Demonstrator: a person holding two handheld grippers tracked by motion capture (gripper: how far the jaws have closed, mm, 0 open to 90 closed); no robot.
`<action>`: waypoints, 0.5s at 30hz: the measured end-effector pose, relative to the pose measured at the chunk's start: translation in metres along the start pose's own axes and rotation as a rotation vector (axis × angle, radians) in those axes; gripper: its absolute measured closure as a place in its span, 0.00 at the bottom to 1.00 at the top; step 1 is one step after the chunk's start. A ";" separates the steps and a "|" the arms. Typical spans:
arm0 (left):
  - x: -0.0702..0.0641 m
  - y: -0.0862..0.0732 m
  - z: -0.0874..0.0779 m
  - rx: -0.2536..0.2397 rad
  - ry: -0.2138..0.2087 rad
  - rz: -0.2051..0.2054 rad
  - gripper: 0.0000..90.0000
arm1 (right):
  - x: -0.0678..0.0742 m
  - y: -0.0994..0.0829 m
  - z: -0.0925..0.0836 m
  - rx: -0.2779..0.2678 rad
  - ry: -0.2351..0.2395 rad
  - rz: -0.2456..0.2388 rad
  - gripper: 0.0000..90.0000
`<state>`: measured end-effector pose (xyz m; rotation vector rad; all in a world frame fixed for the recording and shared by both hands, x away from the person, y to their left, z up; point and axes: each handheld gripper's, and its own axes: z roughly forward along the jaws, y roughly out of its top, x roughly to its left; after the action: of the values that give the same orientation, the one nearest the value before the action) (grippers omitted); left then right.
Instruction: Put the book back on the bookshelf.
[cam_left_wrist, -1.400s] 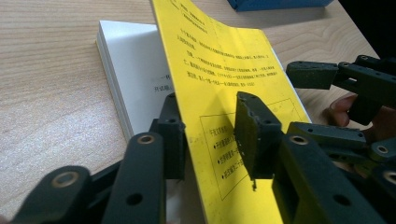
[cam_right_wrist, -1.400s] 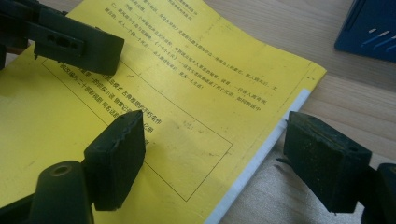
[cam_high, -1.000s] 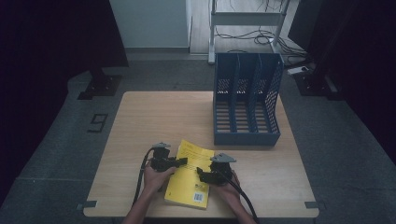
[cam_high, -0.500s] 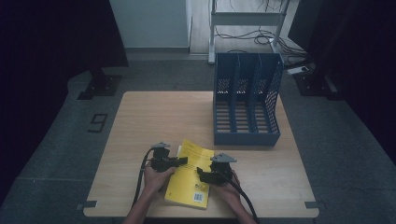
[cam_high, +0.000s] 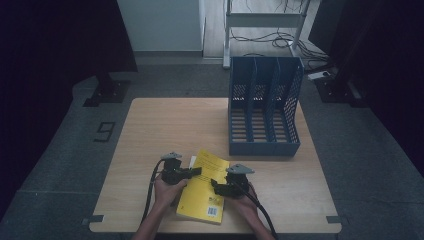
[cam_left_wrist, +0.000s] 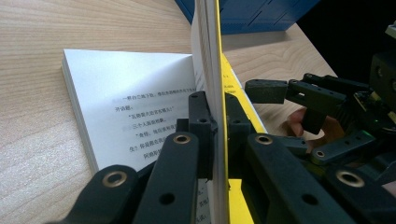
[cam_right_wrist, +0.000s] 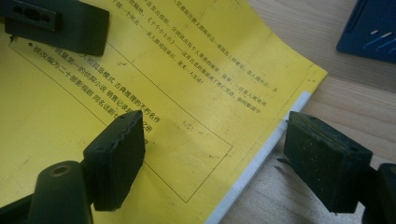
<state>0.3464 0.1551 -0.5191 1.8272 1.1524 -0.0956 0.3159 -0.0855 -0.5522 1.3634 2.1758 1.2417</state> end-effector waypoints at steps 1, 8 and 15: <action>0.000 0.000 0.000 -0.002 0.000 -0.001 0.95 | 0.000 0.000 0.000 0.000 0.000 0.000 0.22; -0.004 0.002 -0.002 -0.033 -0.016 -0.004 0.96 | -0.001 0.001 -0.002 -0.006 0.012 0.004 0.22; -0.018 0.007 -0.003 -0.059 -0.004 0.033 0.96 | -0.006 0.004 -0.006 -0.007 0.030 0.009 0.21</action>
<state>0.3407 0.1449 -0.5036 1.7920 1.1107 -0.0457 0.3174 -0.0931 -0.5471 1.3623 2.1858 1.2800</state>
